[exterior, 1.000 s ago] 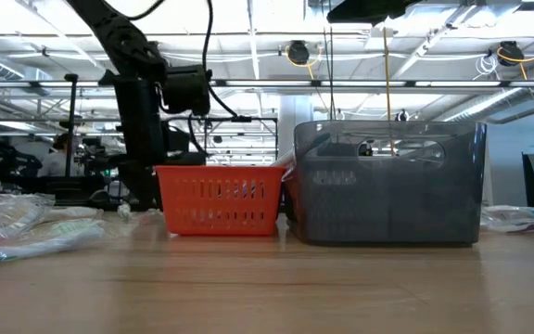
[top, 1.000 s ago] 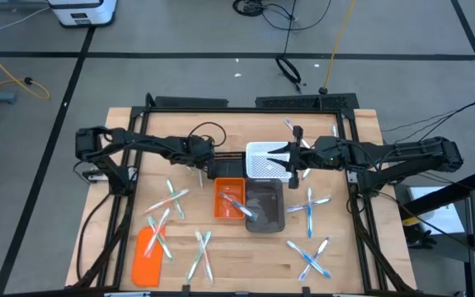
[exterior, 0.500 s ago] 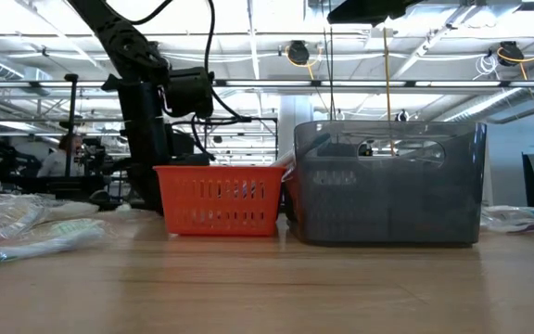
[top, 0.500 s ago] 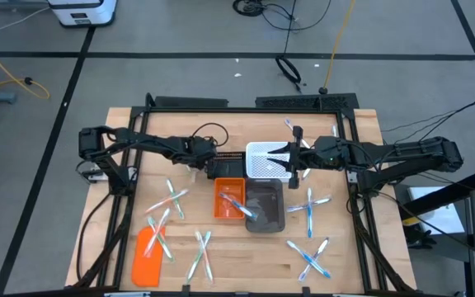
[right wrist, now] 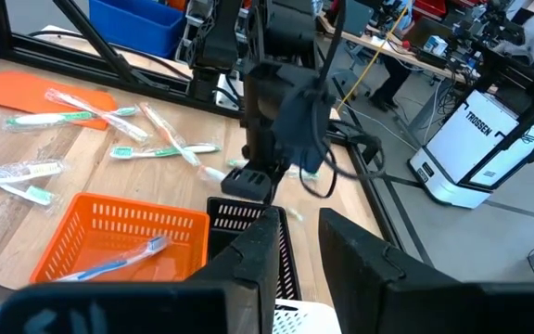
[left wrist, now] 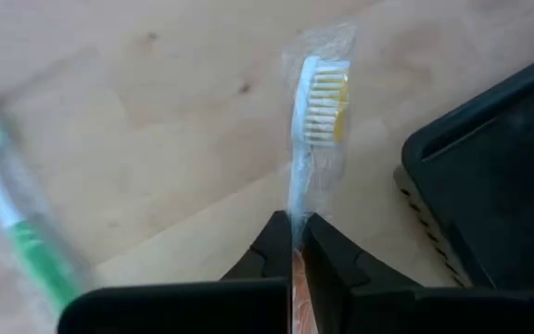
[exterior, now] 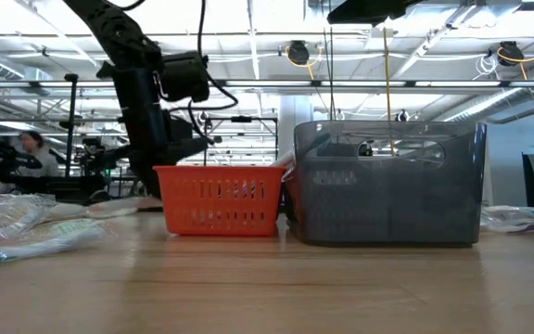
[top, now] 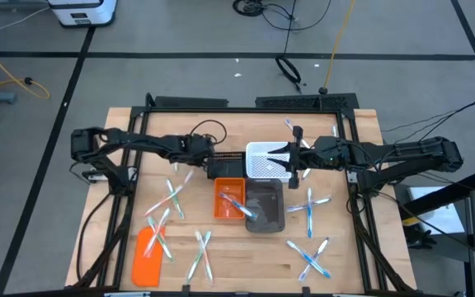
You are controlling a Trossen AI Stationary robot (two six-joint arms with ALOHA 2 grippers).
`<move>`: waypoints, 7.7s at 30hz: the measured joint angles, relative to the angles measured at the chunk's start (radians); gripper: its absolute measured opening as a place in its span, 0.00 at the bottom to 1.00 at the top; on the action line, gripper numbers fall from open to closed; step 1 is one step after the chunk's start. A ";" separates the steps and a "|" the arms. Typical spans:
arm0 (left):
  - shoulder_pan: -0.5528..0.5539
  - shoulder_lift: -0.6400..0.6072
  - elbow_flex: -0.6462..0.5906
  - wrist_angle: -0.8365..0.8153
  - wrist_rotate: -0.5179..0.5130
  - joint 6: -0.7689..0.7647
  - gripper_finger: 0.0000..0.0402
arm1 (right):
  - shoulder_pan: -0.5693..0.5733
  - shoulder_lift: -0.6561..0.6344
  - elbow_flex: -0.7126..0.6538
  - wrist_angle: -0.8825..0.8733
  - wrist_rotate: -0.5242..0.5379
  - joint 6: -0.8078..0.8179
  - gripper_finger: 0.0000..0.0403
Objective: Pick & Place Toothbrushes
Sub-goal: Put the orange toothbrush into the gray bin
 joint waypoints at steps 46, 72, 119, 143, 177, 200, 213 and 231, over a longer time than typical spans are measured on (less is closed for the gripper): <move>-0.344 -0.206 0.000 1.020 0.007 0.776 0.02 | -0.003 0.056 0.000 0.145 -0.108 0.108 0.19; -0.365 -0.108 0.000 1.150 0.027 0.858 0.01 | -0.048 0.200 0.000 0.373 -0.243 0.120 0.19; -0.367 -0.107 0.000 1.107 -0.048 0.877 0.01 | -0.066 0.230 0.000 0.389 -0.264 0.119 0.19; -0.366 -0.107 0.000 1.103 -0.052 0.878 0.02 | -0.067 0.312 0.000 0.513 -0.265 0.102 0.32; -0.367 -0.109 0.003 1.086 -0.045 0.885 0.01 | -0.066 0.293 -0.002 0.570 -0.336 0.118 0.19; -0.367 -0.105 -0.001 1.074 -0.052 0.890 0.00 | -0.080 0.290 0.002 0.569 -0.392 0.135 0.29; -0.367 -0.107 -0.001 1.070 -0.051 0.886 0.02 | -0.080 0.290 0.002 0.570 -0.392 0.113 0.10; -0.379 -0.119 0.000 0.998 -0.136 0.963 0.28 | -0.081 0.209 -0.001 0.421 -0.391 0.175 0.10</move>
